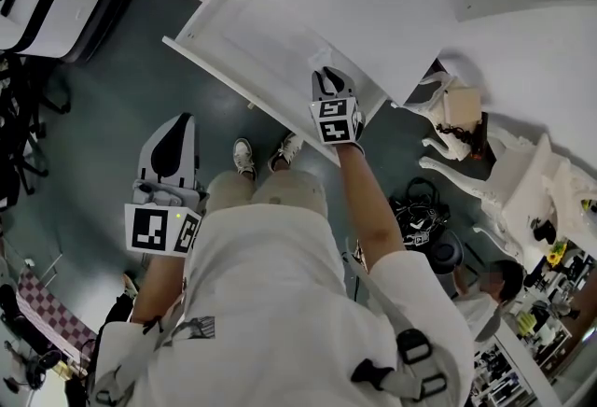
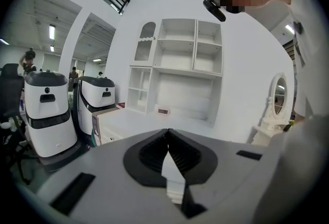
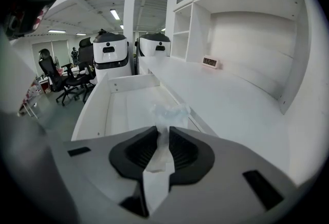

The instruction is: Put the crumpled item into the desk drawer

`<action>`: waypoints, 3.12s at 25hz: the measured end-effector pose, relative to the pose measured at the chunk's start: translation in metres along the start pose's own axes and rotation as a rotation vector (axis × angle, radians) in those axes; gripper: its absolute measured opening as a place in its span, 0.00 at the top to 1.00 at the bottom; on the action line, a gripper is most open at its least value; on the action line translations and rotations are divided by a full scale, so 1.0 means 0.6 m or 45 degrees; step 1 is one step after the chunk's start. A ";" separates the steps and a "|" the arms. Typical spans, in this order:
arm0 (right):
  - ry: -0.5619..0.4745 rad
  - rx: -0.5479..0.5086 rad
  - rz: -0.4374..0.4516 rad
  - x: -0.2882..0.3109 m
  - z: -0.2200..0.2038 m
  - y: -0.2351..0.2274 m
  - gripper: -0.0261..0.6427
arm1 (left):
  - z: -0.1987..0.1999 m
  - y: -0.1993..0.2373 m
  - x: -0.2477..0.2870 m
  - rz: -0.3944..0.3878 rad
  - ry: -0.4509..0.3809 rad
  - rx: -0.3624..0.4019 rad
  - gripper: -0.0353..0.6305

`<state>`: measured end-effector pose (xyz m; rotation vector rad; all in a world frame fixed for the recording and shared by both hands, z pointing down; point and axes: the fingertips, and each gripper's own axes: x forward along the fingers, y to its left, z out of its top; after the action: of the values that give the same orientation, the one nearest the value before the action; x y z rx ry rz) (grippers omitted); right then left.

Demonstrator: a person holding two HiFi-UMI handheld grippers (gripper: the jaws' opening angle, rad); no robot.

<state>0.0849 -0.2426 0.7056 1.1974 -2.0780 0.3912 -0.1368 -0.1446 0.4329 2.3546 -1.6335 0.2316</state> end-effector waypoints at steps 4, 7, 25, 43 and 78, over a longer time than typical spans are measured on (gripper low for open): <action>0.025 -0.023 -0.003 0.019 -0.008 -0.004 0.84 | -0.004 0.002 0.001 0.008 0.012 0.002 0.92; 0.043 -0.043 -0.005 0.032 -0.016 -0.006 0.83 | -0.008 0.004 0.000 0.013 0.024 0.002 0.92; 0.171 -0.164 -0.011 0.103 -0.046 0.002 0.82 | -0.020 0.035 -0.003 0.047 0.054 -0.019 0.92; 0.335 -0.260 0.061 0.149 -0.078 0.030 0.75 | -0.026 0.056 -0.006 0.080 0.061 -0.052 0.92; 0.218 0.023 -0.123 -0.037 0.004 -0.017 0.61 | 0.073 0.002 0.010 -0.239 -0.124 0.002 0.92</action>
<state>0.0998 -0.2352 0.6880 1.2254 -1.8673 0.4513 -0.1368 -0.1636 0.3933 2.5363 -1.4397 0.0823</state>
